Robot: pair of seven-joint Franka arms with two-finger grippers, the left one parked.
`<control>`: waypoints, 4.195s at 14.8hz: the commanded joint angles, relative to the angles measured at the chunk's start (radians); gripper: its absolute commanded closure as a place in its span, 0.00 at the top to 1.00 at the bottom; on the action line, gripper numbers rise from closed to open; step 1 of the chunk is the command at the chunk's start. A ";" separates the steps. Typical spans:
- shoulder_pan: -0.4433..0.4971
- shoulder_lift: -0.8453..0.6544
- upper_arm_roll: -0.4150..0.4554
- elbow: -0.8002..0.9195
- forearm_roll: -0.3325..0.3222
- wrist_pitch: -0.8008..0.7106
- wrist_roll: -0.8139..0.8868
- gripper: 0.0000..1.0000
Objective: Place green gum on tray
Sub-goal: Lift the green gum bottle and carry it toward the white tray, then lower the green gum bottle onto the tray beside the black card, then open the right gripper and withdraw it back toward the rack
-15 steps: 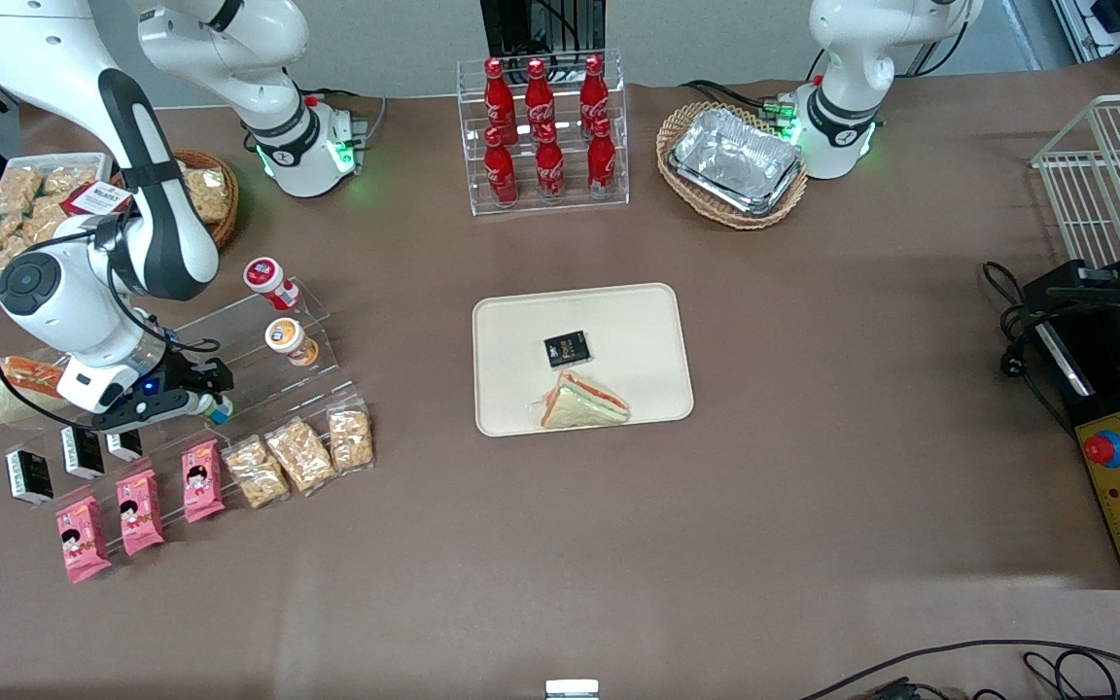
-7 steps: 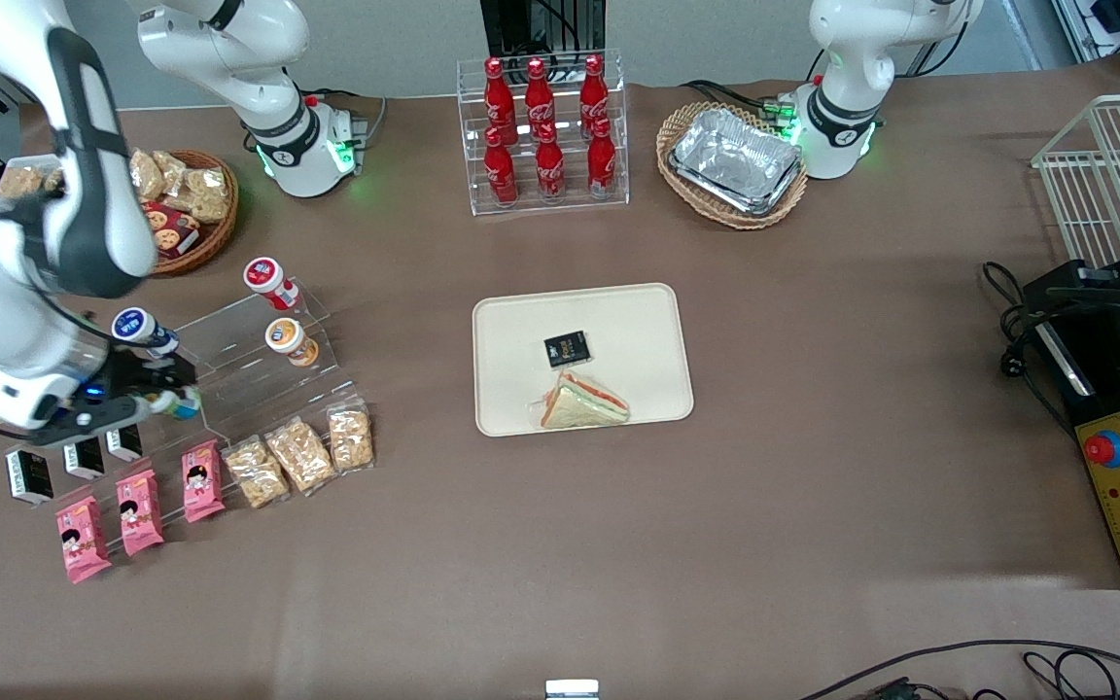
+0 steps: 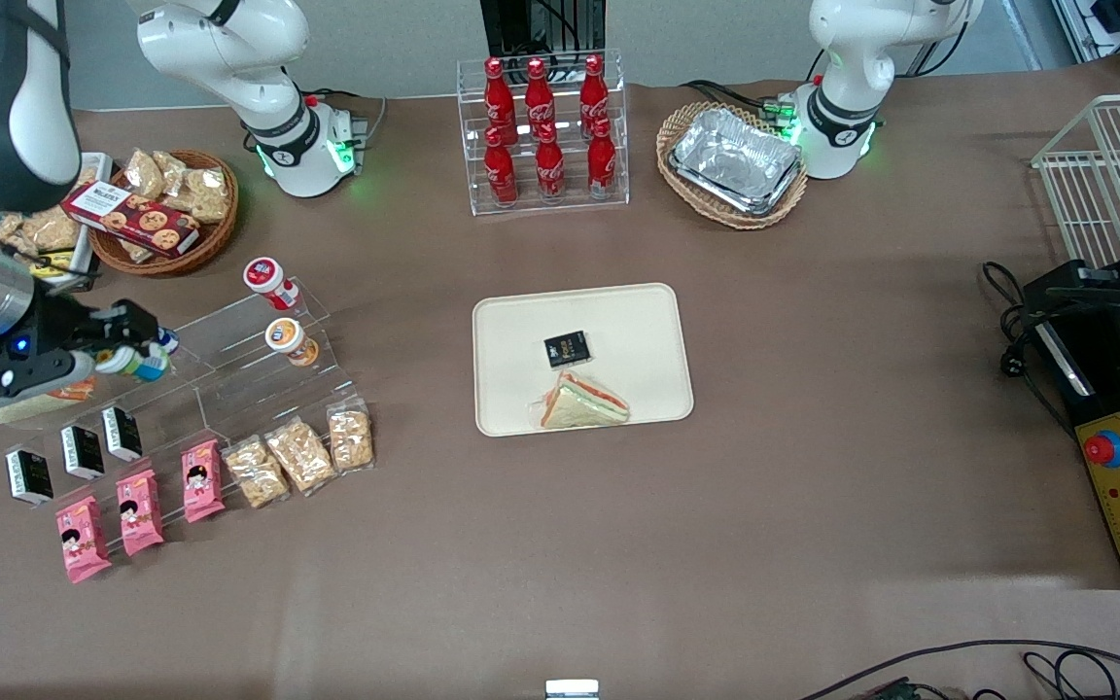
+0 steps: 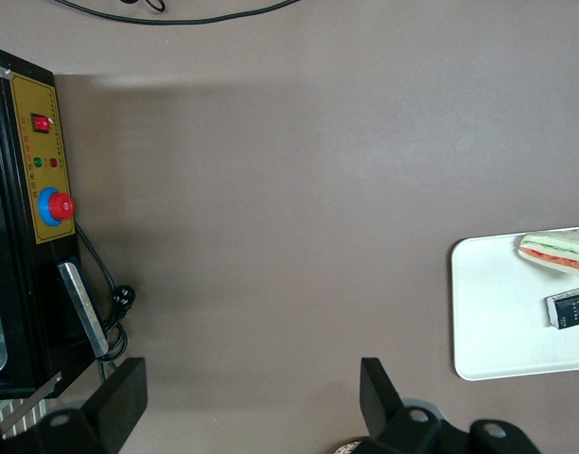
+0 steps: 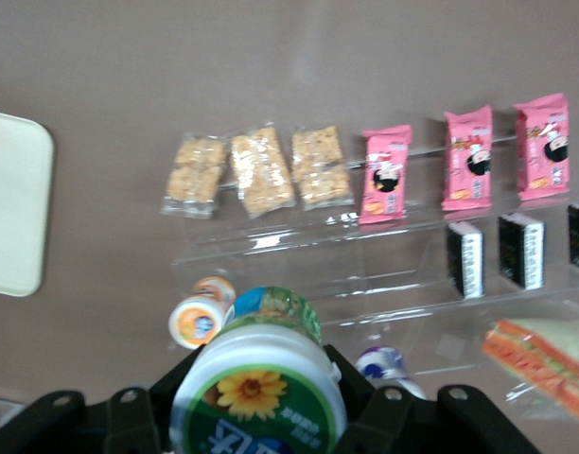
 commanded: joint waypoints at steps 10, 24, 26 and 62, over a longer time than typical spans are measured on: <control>0.222 -0.010 0.246 -0.067 0.109 0.052 0.916 0.37; 0.539 0.142 0.246 -0.546 0.059 0.822 1.397 0.37; 0.547 0.191 0.246 -0.546 0.027 0.865 1.415 0.37; 0.478 0.154 0.235 0.052 0.016 0.076 1.250 1.00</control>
